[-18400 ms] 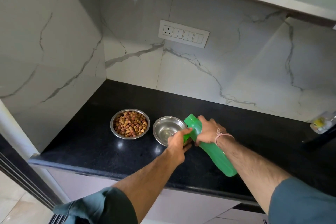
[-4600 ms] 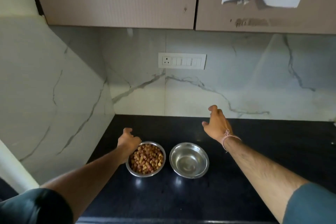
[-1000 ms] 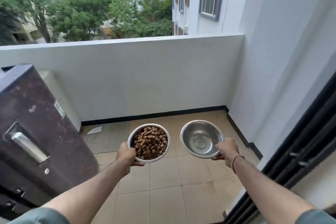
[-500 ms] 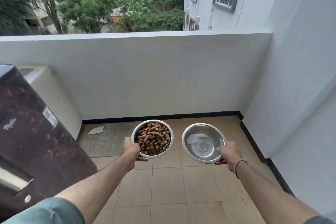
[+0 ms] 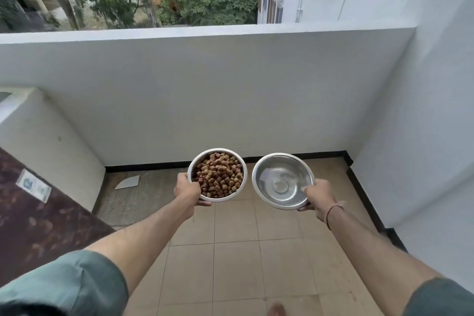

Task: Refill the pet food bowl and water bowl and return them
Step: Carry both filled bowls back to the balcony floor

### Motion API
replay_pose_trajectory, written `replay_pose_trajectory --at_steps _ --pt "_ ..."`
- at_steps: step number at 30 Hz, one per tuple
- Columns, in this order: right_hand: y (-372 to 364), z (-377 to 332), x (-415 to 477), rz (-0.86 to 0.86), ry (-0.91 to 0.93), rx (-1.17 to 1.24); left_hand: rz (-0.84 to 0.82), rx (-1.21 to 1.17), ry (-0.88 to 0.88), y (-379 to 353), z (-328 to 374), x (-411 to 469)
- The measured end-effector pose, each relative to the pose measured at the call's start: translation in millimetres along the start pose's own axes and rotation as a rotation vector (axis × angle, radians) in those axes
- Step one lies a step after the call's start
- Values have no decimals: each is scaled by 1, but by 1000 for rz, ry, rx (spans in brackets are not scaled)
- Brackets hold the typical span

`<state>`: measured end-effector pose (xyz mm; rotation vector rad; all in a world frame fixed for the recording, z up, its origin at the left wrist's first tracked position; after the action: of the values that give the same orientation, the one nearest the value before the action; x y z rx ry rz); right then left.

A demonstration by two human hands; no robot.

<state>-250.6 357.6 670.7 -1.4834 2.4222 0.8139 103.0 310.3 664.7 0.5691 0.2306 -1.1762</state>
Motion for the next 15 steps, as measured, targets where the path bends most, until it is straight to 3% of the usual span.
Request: replay_pose_trajectory --at_steps 15 --pt "-62 -17 181 -57 15 -104 172 -53 66 -87 3 137"
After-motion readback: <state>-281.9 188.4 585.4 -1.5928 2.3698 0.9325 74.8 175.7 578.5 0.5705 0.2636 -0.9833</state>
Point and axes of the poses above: each hand's wrist, its own x-axis towards the middle knuckle, its own y-axis out of the back of the hand, z = x × y, the point moved 4 cm from there along x, towards the middle knuckle, and after that the axes turned 1 degree about z, right-handed, at the moved point
